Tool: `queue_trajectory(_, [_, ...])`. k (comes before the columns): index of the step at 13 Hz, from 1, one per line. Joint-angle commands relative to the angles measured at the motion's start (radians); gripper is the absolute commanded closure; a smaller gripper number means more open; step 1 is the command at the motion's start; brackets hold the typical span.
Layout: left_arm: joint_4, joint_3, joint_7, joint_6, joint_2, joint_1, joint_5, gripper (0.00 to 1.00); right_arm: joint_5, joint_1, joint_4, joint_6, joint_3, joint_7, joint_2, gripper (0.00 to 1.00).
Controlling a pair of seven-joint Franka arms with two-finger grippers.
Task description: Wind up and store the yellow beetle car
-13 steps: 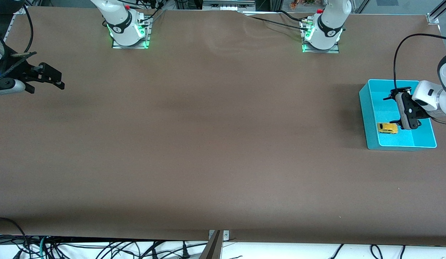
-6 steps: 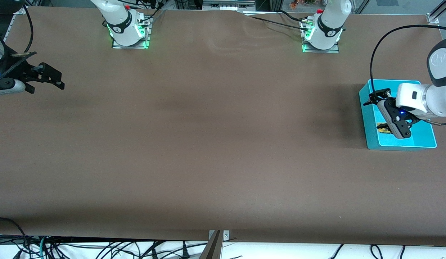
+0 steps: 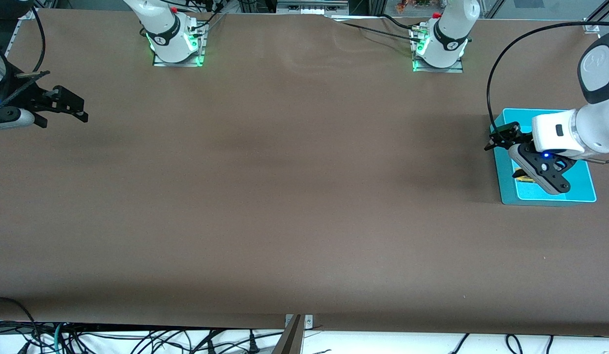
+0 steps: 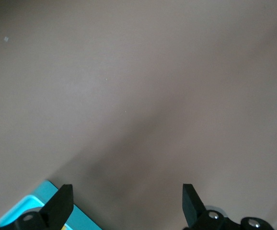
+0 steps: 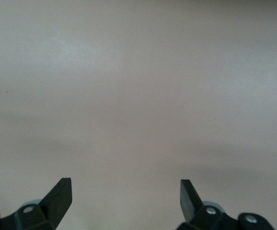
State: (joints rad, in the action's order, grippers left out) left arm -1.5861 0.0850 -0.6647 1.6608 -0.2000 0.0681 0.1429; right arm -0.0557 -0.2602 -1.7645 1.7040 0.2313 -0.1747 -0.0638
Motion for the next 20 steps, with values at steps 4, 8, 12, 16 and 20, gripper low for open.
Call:
queue_trajectory(4, [0.074,-0.004,0.339,-0.11,0.033,-0.04,0.0,0.0,0.0,-0.004,0.027,-0.023,0.0,-0.005,0.009,0.0])
queue_trajectory(8, [0.071,-0.019,0.618,-0.208,0.07,-0.091,-0.051,0.0,-0.001,-0.004,0.027,-0.024,0.0,-0.005,0.009,0.0])
queue_trajectory(12, [0.06,-0.121,0.642,-0.214,0.076,-0.128,-0.042,0.0,-0.007,-0.004,0.027,-0.023,0.0,-0.002,0.007,0.0])
queue_trajectory(16, [0.023,-0.133,0.603,-0.214,0.109,-0.129,-0.052,0.0,-0.009,-0.002,0.04,-0.021,0.0,0.0,0.009,0.0])
queue_trajectory(20, [0.034,-0.126,0.606,-0.219,0.088,-0.125,-0.051,0.0,-0.007,-0.002,0.045,-0.023,0.002,-0.003,0.007,0.0])
